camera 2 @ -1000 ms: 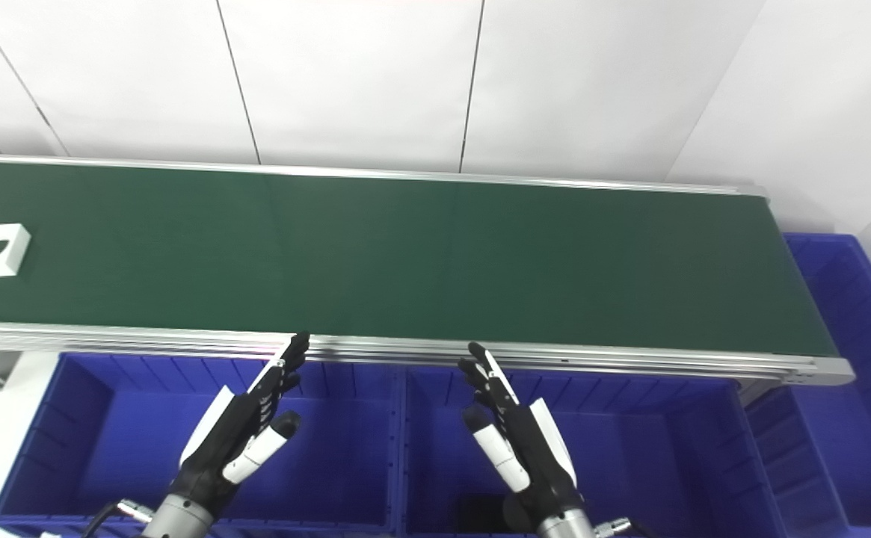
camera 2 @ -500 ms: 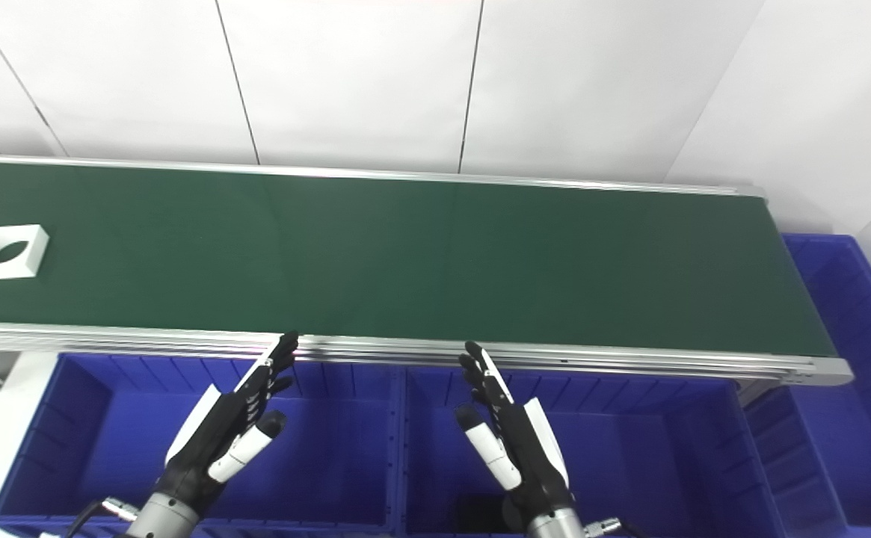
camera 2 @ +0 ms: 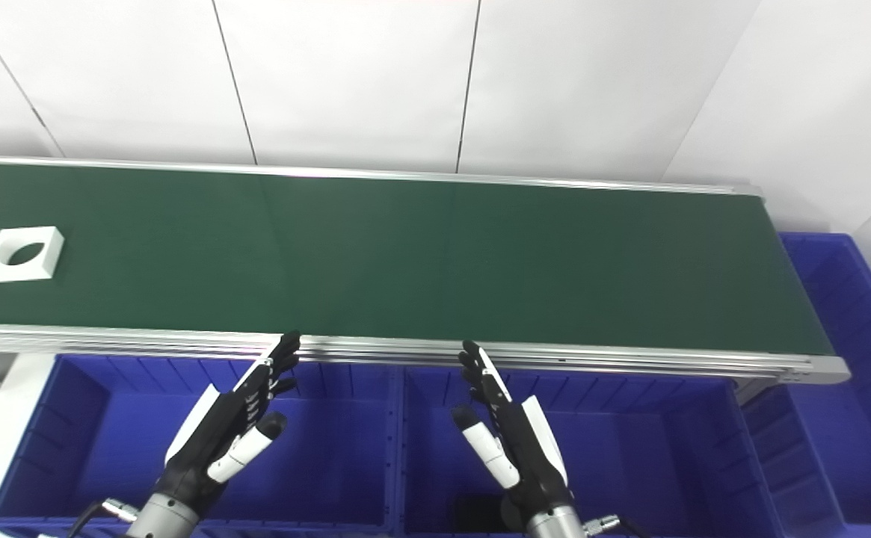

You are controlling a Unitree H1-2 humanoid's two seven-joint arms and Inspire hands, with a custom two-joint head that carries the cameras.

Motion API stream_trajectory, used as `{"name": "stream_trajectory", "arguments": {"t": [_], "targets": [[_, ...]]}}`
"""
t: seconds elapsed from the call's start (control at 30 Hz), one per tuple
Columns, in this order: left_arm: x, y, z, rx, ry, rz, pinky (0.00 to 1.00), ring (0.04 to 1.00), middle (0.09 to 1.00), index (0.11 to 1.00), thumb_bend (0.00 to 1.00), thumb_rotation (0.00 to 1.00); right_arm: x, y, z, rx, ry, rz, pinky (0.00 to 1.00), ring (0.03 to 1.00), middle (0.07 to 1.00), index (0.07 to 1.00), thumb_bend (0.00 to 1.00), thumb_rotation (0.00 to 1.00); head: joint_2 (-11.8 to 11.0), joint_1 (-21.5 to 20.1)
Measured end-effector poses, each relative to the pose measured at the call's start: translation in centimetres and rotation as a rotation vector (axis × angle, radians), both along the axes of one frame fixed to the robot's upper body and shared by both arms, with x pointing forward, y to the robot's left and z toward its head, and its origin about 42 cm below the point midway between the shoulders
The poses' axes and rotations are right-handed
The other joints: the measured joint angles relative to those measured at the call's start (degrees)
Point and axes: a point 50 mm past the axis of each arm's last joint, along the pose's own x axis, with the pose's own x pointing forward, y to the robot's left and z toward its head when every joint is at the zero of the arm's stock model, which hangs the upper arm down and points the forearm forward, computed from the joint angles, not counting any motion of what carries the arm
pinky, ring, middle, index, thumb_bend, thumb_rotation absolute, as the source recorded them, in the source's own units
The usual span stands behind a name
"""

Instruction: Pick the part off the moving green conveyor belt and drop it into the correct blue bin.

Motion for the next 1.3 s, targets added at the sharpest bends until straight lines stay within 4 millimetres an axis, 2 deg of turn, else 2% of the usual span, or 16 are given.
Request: {"name": "stream_trajectory", "arguments": {"t": [1.0, 1.2, 1.3], "targets": [[0.09, -0.2, 0.06, -0.001, -0.004, -0.005, 0.91, 0.972, 0.986, 0.967, 0.7, 0.87, -0.01, -0.2, -0.01, -0.02, -0.002, 0.0, 0.91, 0.933, 0.948, 0.978, 0.7, 1.0, 0.2, 0.8], [0.09, -0.26, -0.02, 0.0, -0.004, -0.008, 0.91, 0.97, 0.983, 0.969, 0.7, 0.87, -0.01, -0.19, -0.02, -0.021, -0.003, 0.001, 0.91, 0.936, 0.945, 0.976, 0.69, 1.0, -0.6, 2.5], [0.09, -0.24, -0.27, 0.002, 0.004, -0.007, 0.92, 0.972, 0.986, 0.97, 0.69, 0.86, -0.01, -0.17, -0.02, -0.021, -0.002, 0.001, 0.93, 0.944, 0.95, 0.98, 0.68, 1.0, -0.9, 2.0]]}}
